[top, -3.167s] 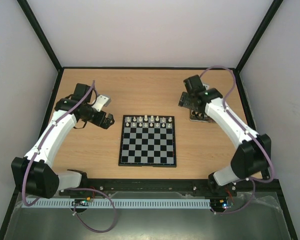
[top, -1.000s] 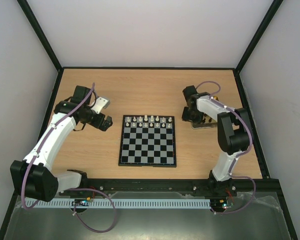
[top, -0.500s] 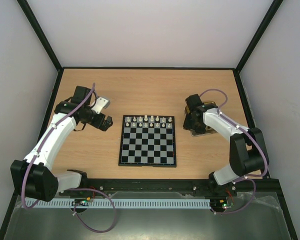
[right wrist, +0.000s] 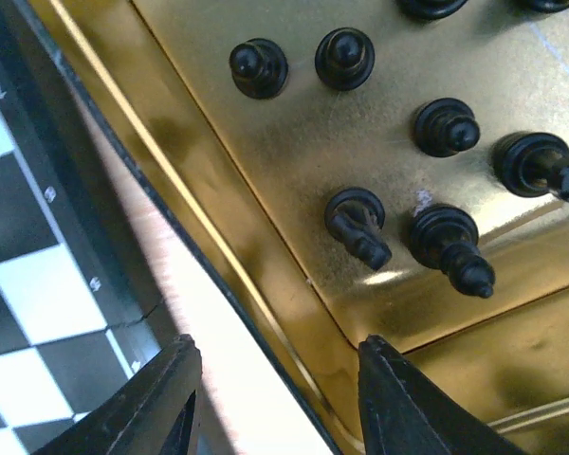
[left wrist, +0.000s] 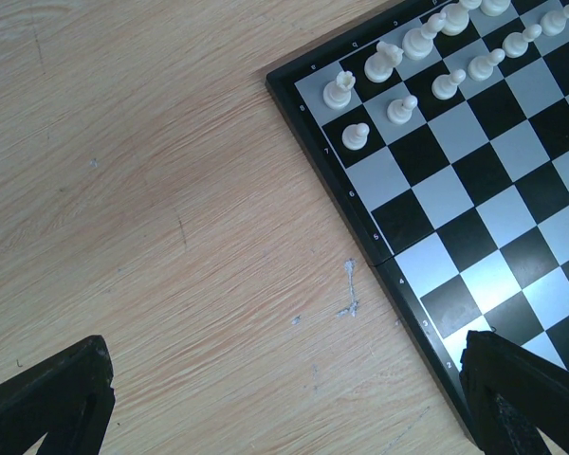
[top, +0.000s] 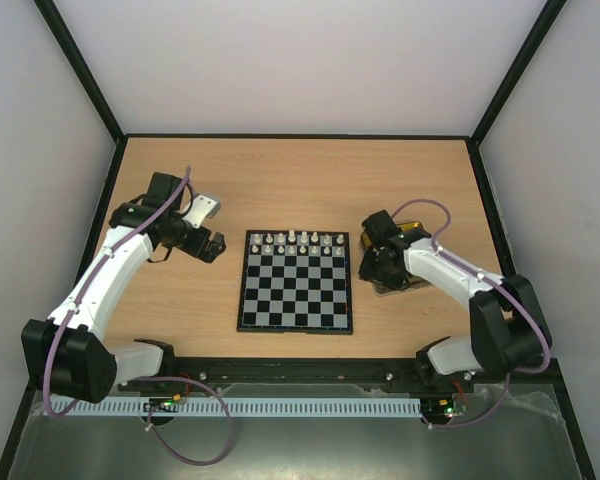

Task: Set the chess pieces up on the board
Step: Move the storage box to the center of the board.

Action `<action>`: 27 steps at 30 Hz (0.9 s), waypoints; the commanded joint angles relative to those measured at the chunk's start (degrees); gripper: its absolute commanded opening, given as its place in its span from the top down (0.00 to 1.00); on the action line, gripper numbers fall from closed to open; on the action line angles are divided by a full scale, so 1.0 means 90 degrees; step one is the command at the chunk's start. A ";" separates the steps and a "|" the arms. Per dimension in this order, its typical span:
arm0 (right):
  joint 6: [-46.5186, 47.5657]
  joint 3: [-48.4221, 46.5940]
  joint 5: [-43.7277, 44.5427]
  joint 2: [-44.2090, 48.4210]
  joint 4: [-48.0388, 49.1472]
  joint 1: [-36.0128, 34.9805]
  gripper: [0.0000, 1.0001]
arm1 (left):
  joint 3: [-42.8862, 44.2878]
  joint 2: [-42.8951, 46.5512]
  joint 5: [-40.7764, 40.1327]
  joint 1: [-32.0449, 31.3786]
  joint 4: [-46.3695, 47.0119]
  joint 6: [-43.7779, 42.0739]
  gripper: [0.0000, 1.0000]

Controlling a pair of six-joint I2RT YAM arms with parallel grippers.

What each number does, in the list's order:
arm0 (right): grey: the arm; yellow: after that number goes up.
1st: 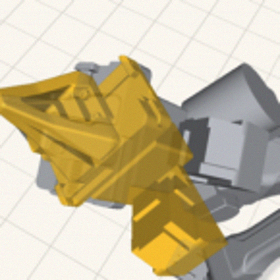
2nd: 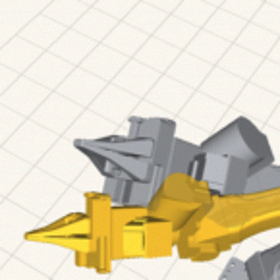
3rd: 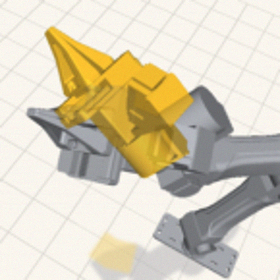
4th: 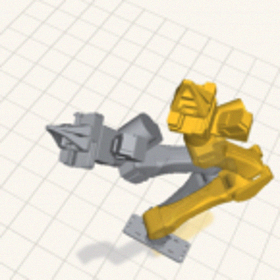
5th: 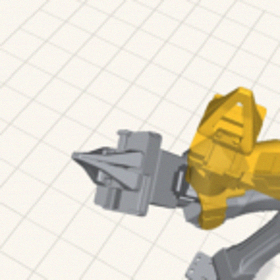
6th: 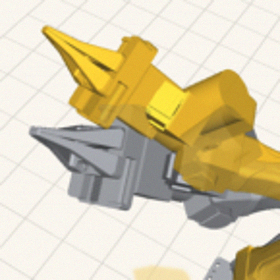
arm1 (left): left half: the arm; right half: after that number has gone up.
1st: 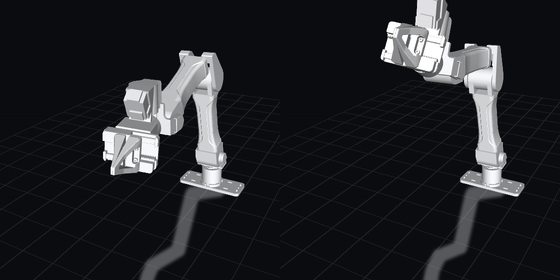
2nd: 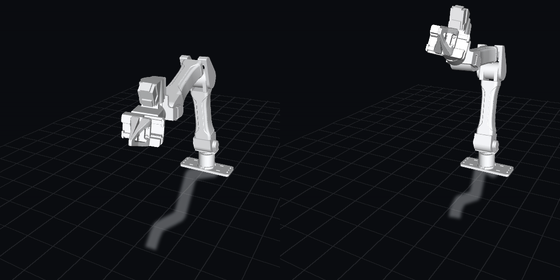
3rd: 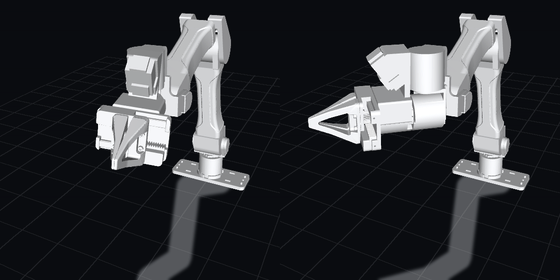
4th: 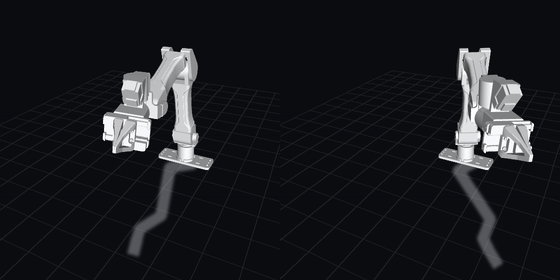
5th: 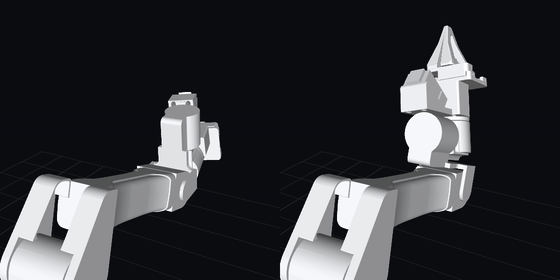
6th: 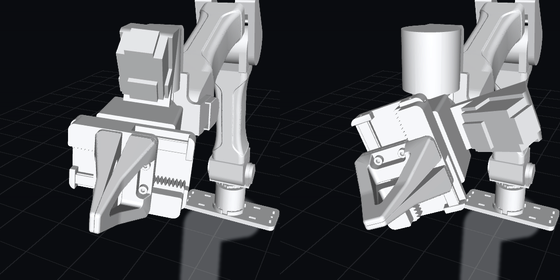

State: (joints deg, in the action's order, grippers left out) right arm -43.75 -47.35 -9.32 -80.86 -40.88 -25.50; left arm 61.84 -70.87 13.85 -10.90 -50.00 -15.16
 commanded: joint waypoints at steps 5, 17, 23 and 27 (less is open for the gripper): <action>-0.1210 0.0477 -0.0058 0.0765 -0.0027 -0.0848 0.56 | 0.0013 0.0072 -0.0001 0.0041 -0.0059 -0.0074 0.01; -0.2024 0.0752 -0.0068 0.1183 0.0172 -0.1470 0.56 | 0.0041 0.0140 0.0002 0.0038 -0.0107 -0.0084 0.01; -0.2177 0.0743 -0.0096 0.1081 0.0338 -0.1718 0.56 | 0.0049 0.0169 -0.0025 0.0039 -0.0115 -0.0083 0.01; -0.2202 0.0633 -0.0090 0.0967 0.0406 -0.1787 0.56 | 0.0050 0.0187 -0.0035 0.0039 -0.0118 -0.0083 0.01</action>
State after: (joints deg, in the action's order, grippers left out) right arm -61.98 -41.34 -10.61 -71.26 -38.52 -40.71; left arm 61.84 -70.46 13.85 -10.90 -50.04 -15.44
